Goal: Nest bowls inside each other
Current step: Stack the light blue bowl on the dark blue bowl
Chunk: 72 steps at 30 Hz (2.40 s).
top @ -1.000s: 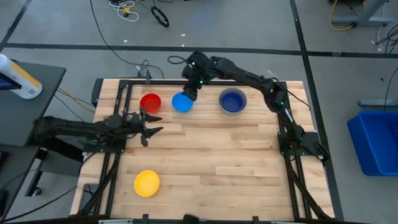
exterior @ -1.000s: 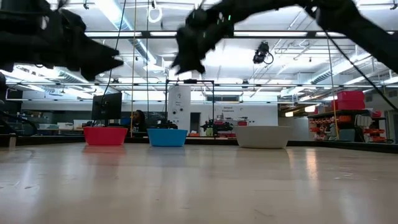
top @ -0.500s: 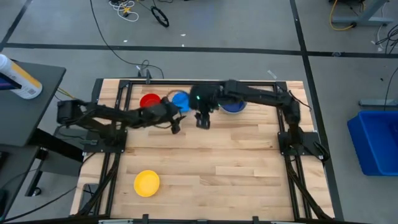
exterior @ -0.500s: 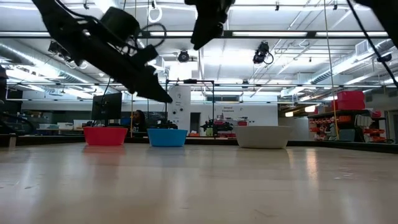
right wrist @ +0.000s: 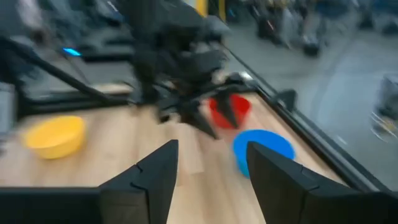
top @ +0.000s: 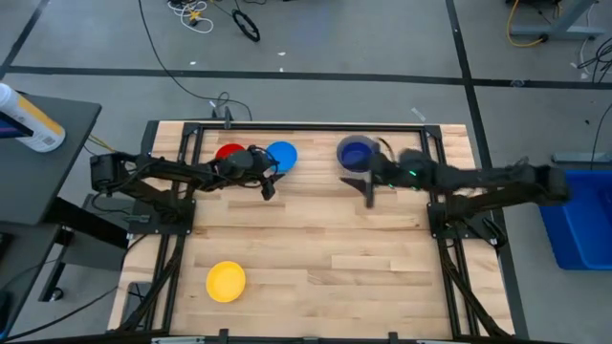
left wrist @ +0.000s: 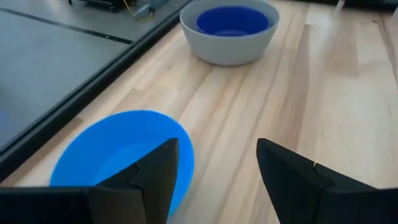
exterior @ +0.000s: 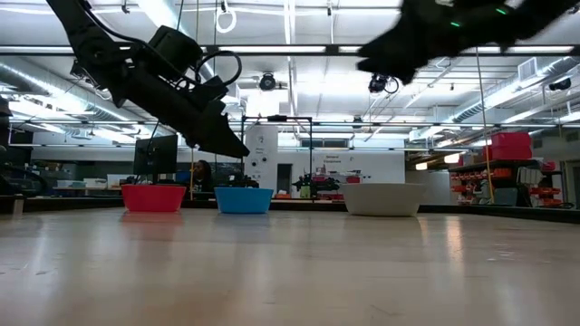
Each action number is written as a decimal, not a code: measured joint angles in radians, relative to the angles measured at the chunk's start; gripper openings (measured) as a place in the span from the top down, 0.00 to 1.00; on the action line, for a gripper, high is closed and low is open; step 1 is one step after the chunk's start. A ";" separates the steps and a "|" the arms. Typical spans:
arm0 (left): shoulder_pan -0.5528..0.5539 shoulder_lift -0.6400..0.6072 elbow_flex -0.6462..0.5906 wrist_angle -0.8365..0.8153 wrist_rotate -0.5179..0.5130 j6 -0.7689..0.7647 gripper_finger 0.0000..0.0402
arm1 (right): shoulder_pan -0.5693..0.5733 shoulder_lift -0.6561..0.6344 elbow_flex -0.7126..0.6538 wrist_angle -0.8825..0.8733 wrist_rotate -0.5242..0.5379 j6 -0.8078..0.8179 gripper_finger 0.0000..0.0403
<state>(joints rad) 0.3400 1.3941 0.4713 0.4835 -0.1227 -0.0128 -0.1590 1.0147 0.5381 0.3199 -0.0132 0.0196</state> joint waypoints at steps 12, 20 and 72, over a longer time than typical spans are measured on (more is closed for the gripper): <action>0.022 0.000 0.009 -0.044 0.042 -0.051 0.44 | 0.050 -0.391 -0.527 0.403 0.031 -0.035 0.55; 0.021 0.016 0.154 -0.352 0.015 -0.020 0.44 | 0.049 -0.547 -0.528 0.134 0.093 -0.042 0.58; -0.024 0.603 0.980 -0.491 0.245 0.204 0.99 | 0.050 -0.591 -0.528 -0.138 0.064 0.030 0.61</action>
<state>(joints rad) 0.3161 1.9976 1.4516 -0.0073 0.1226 0.1908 -0.1093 0.4236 0.0101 0.1824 0.0509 0.0492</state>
